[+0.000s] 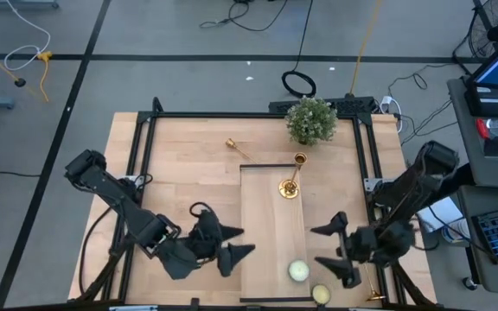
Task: Pick & Place candle stick holders
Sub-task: Put the blue patterned scented candle on the shelf
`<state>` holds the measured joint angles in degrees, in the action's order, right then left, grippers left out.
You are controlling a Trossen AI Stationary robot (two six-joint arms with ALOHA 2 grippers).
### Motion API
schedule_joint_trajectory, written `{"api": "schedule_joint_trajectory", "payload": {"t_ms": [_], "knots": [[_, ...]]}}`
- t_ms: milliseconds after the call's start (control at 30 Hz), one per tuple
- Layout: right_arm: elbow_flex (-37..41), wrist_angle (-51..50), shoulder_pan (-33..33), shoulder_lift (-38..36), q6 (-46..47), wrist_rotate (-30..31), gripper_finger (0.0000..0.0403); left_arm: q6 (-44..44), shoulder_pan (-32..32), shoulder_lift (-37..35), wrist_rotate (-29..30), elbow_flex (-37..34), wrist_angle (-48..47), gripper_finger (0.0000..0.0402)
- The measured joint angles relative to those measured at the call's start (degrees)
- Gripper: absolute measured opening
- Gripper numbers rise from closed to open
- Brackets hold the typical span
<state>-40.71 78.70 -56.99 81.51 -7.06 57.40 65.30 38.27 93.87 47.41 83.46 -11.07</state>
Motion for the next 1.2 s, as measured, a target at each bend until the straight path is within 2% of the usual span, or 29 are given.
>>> {"api": "schedule_joint_trajectory", "payload": {"t_ms": [100,200,267,367,467,533,600,700,733,867,967,1200], "knots": [[0.0,-4.1,-0.1,-4.3,2.8,1.0,0.034,-2.9,-0.2,-0.7,-7.5,0.0,7.3,0.0369],[-0.1,-12.8,-1.1,-8.2,8.5,4.2,0.0333,-6.4,-0.2,-0.8,-14.2,0.0,15.6,0.0369],[-0.1,-21.3,-2.1,-10.0,15.4,7.1,0.0322,-8.3,0.2,-0.8,-18.5,0.0,19.3,0.0369],[-0.1,-34.1,-3.7,-11.5,30.2,7.3,0.0288,-10.0,0.7,-0.8,-22.2,0.0,21.6,0.0369],[-0.1,-42.9,-5.5,-11.1,46.3,5.5,0.0231,-11.6,1.6,-1.2,-23.0,0.0,21.1,0.0369],[-0.1,-45.0,-6.9,-9.9,52.5,3.8,0.0182,-12.3,2.0,-1.5,-23.3,0.0,21.0,0.0369],[-0.1,-44.9,-8.1,-8.5,56.5,3.9,0.0124,-12.6,2.1,-1.5,-24.3,0.0,19.9,0.0369],[-2.5,-45.2,-9.0,-6.2,57.3,3.8,0.0031,-12.5,2.4,-1.4,-24.8,0.0,18.7,0.0369],[-3.7,-46.0,-9.1,-5.7,57.1,3.9,0.0016,-12.5,2.4,-1.4,-24.8,0.0,18.8,0.0369],[-9.3,-57.9,-8.8,-4.2,63.1,3.5,0.0004,-12.2,2.3,-1.5,-26.1,0.0,17.6,0.0369],[-14.0,-71.0,-7.6,-2.9,71.8,0.0,0.0002,-11.0,2.0,-1.5,-26.1,0.0,17.2,0.0369],[-26.8,-104.2,-3.9,2.5,90.9,-12.7,0.0001,-11.1,1.8,-1.6,-26.4,0.0,17.0,0.0369]]}}
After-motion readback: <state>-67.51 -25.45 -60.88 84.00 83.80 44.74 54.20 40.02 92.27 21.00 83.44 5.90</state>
